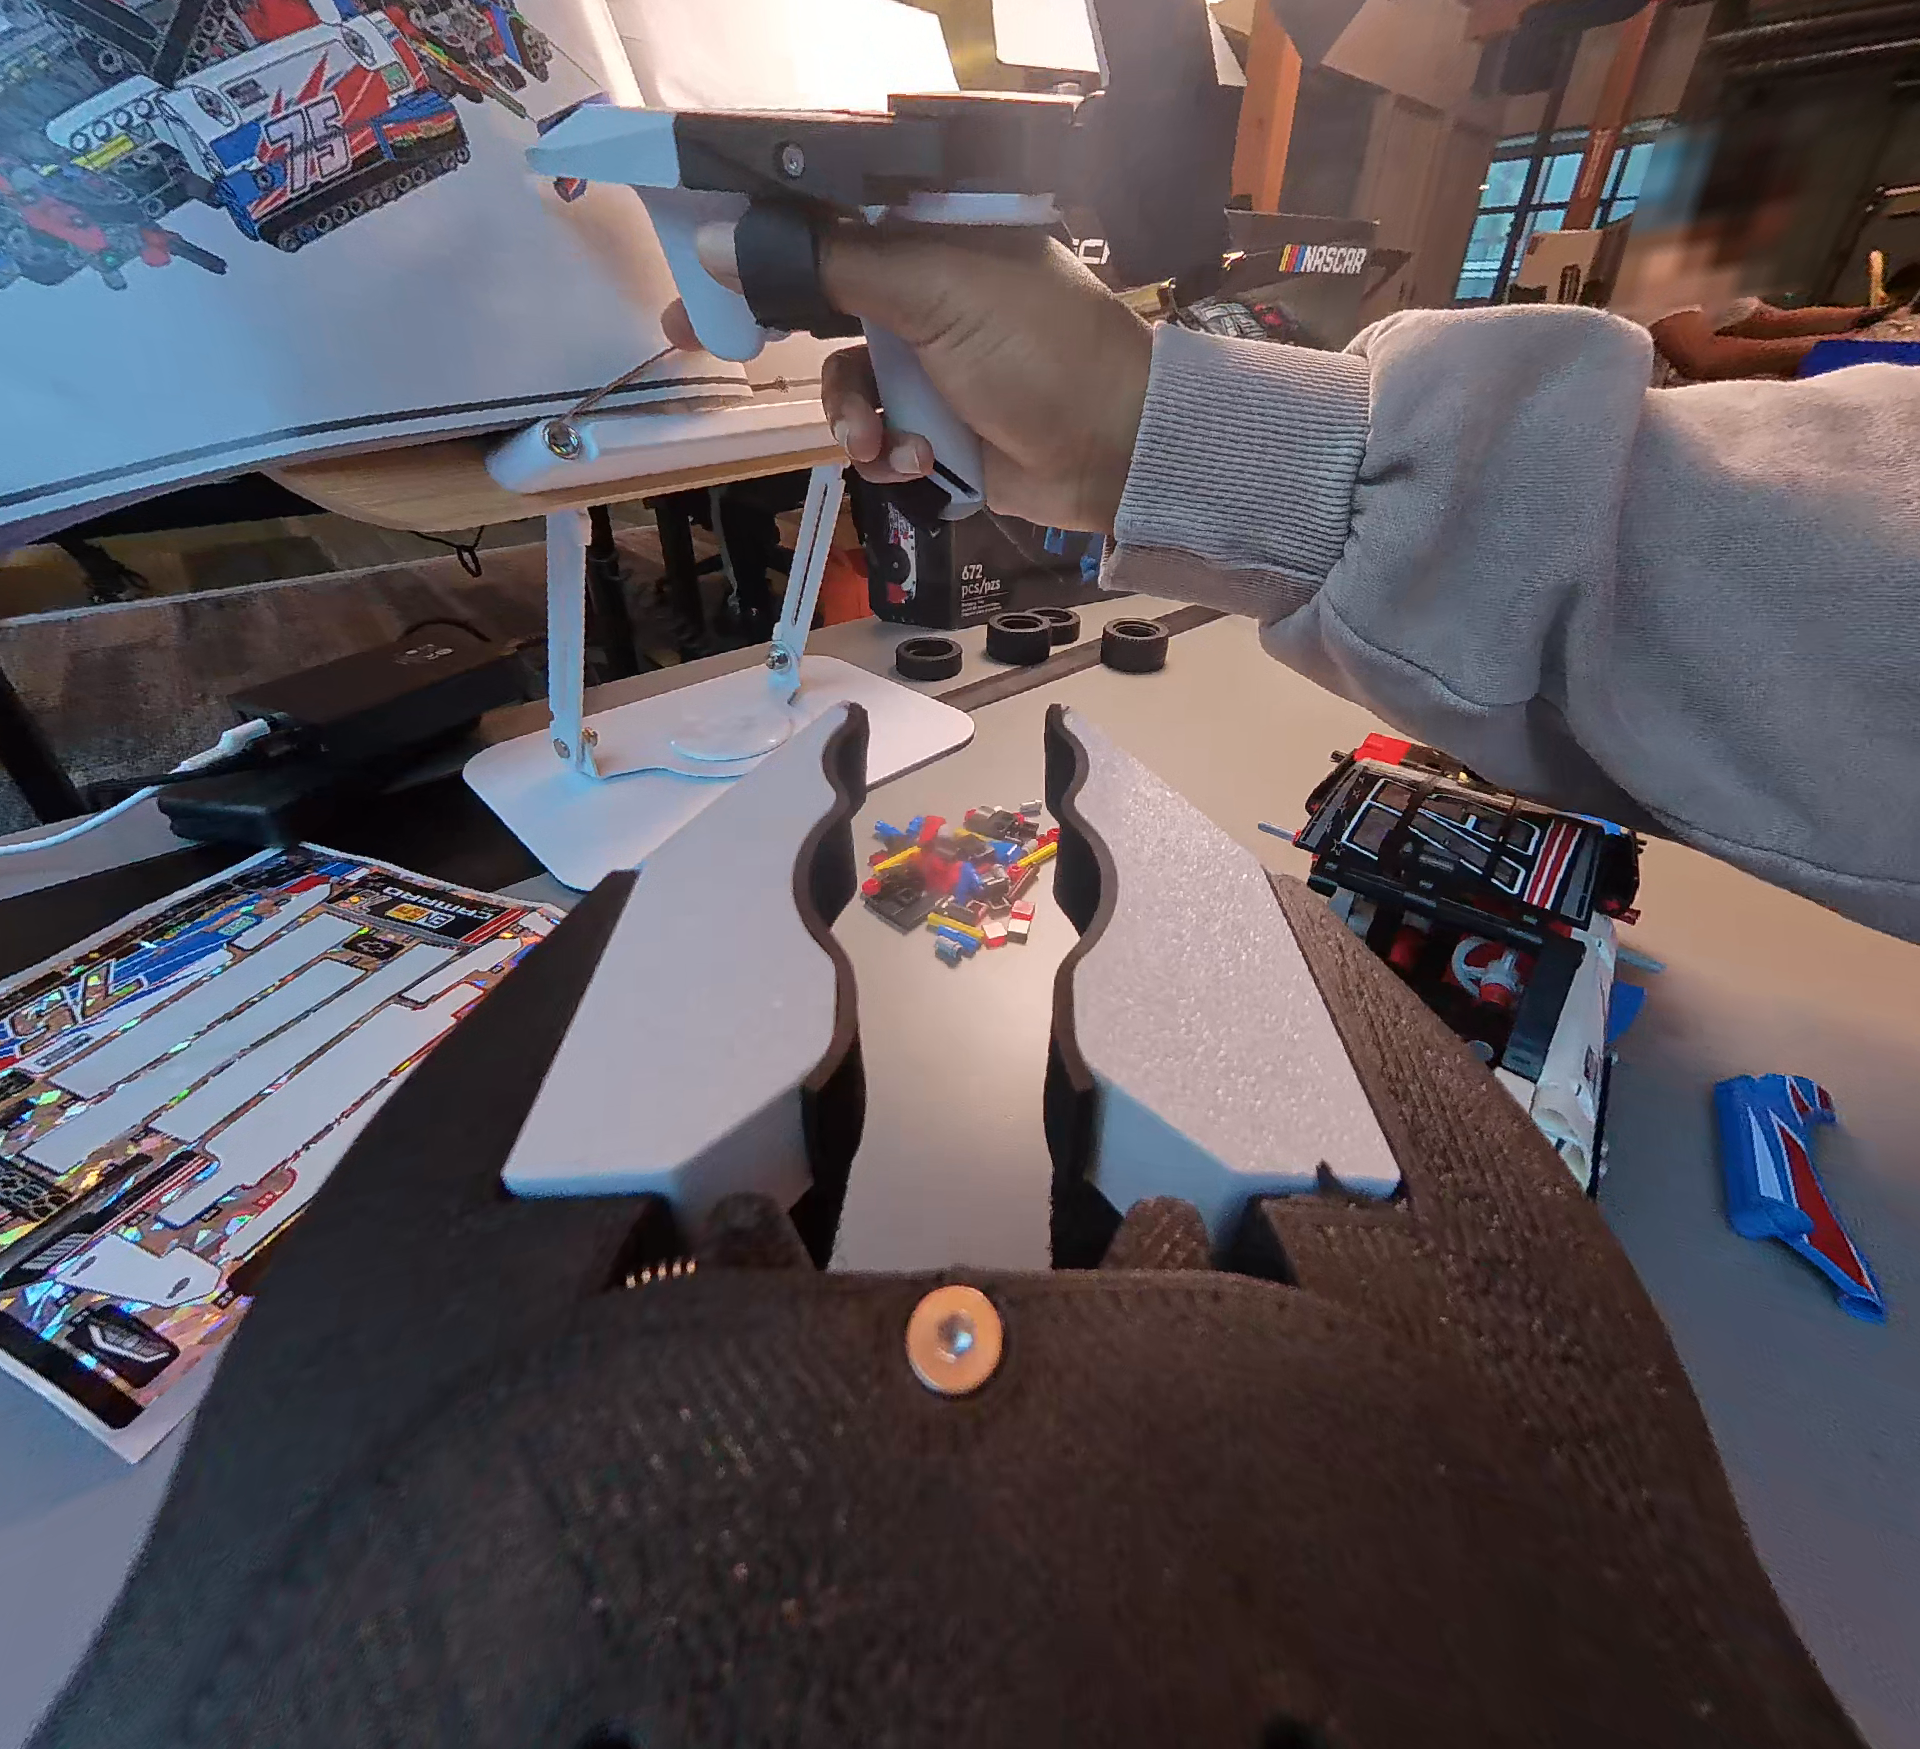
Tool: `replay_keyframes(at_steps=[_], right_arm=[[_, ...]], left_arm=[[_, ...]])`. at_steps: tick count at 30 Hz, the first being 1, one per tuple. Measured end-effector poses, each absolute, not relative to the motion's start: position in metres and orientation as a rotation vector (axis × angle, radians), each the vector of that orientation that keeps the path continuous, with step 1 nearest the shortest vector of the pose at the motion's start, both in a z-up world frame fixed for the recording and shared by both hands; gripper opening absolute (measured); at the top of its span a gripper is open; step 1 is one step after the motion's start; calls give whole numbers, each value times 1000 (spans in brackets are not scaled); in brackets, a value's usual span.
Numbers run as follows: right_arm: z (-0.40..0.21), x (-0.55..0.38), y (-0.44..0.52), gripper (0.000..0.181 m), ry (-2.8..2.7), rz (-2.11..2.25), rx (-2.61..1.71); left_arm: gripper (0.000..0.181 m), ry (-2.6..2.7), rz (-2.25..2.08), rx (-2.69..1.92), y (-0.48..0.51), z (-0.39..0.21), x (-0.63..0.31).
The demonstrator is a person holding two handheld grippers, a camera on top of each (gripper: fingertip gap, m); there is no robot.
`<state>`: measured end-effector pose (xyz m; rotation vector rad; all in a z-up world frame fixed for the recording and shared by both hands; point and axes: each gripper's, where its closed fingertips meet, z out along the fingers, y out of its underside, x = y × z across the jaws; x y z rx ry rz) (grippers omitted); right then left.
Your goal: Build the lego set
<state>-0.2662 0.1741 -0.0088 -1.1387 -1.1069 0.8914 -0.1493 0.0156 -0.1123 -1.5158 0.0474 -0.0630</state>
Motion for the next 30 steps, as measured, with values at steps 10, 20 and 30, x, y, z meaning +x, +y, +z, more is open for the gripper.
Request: replay_keyframes(at_steps=[10,20,30], right_arm=[[-3,-261,187,0,-1041,846,-1132],[0,-266,180,0,-1057,840,-1108],[8,-276,173,0,-1070,844,-1084]], left_arm=[[33,53,-78,-1536,18,-117,-150],[32,54,-82,-1537,18,-119,-150],[32,54,-80,-1536,19,-119,-151]])
